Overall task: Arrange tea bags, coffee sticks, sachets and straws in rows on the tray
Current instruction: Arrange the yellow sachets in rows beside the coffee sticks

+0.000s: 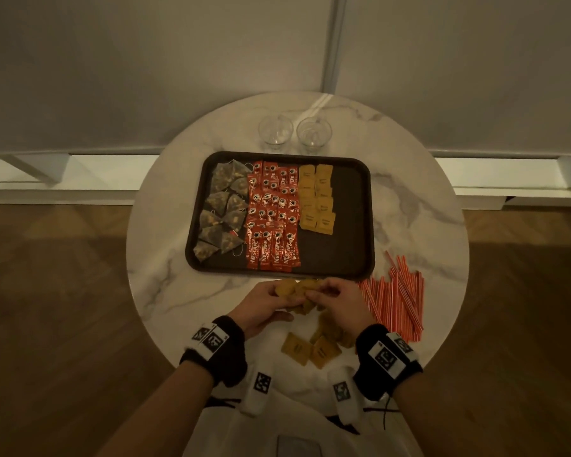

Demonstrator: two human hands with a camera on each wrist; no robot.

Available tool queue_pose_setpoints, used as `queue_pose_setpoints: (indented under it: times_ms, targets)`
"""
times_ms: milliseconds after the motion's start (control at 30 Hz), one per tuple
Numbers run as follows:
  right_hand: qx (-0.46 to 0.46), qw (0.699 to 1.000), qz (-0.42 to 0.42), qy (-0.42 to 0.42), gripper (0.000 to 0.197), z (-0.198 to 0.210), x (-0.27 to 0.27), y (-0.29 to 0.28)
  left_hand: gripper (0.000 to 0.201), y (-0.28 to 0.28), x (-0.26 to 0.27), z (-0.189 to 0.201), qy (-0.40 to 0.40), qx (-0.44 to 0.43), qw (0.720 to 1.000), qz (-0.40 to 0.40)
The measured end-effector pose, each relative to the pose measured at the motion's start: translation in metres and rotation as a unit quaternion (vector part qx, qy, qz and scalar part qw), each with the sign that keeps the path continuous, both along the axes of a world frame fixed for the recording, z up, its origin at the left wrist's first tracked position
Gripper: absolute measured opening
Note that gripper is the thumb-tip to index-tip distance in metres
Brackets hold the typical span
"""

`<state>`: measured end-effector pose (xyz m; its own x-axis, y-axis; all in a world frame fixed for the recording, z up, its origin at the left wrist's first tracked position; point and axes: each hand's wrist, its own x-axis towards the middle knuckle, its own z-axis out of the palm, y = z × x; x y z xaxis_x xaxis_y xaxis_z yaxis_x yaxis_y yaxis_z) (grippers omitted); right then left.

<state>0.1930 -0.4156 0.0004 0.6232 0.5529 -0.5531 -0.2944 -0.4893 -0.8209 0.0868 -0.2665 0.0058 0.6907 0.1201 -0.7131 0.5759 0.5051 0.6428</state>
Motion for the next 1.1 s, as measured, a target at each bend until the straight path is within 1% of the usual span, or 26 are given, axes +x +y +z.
queue_pose_setpoints:
  times_ms: [100,167,233,333,400,433,500,567,633,733,800,933,1000,1100]
  targets:
    - [-0.003,1.000,-0.001,0.029,0.016,-0.001,0.016,0.004,0.013,0.006,0.004,-0.007,0.019,0.085,0.996,0.015]
    - [-0.003,0.997,0.018,0.071,0.017,0.000,0.029,0.007,0.010,0.011,0.008,-0.010,0.016,0.100,0.995,0.028]
    - [-0.016,0.997,0.024,0.075,0.015,0.000,0.043,0.010,0.010,0.017,0.013,-0.011,0.016,0.107,0.994,0.034]
    - [-0.050,0.997,-0.035,0.038,0.015,-0.005,0.066,0.022,0.007,0.026,0.019,-0.011,0.027,0.140,0.989,0.033]
    - [-0.089,0.995,-0.044,0.005,0.018,-0.012,0.079,0.035,0.011,0.032,0.021,-0.011,0.034,0.144,0.989,0.023]
    - [-0.109,0.994,-0.028,-0.013,0.020,-0.017,0.085,0.042,0.013,0.034,0.020,-0.012,0.040,0.144,0.989,0.017]
    - [-0.143,0.989,0.010,-0.046,0.021,-0.024,0.094,0.058,0.011,0.035,0.016,-0.012,0.056,0.159,0.986,-0.008]
    - [-0.158,0.985,0.017,-0.068,0.020,-0.030,0.103,0.071,0.010,0.035,0.009,-0.017,0.064,0.167,0.984,-0.023]
    - [-0.162,0.983,0.019,-0.085,0.017,-0.034,0.110,0.083,0.008,0.033,0.002,-0.024,0.067,0.164,0.984,-0.019]
    - [-0.177,0.977,0.045,-0.107,0.016,-0.040,0.116,0.098,0.005,0.031,-0.004,-0.030,0.079,0.160,0.984,-0.006]
    - [-0.194,0.971,0.055,-0.127,0.016,-0.045,0.119,0.100,0.007,0.028,-0.005,-0.029,0.071,0.150,0.986,-0.006]
    - [-0.239,0.949,0.096,-0.179,0.016,-0.044,0.120,0.085,0.005,0.026,-0.002,-0.025,0.053,0.144,0.988,-0.006]
    - [-0.250,0.946,0.113,-0.173,0.013,-0.043,0.115,0.077,0.005,0.026,0.000,-0.026,0.054,0.151,0.987,-0.013]
    - [-0.251,0.949,0.128,-0.142,0.016,-0.049,0.106,0.075,0.015,0.027,0.003,-0.029,0.067,0.167,0.983,-0.023]
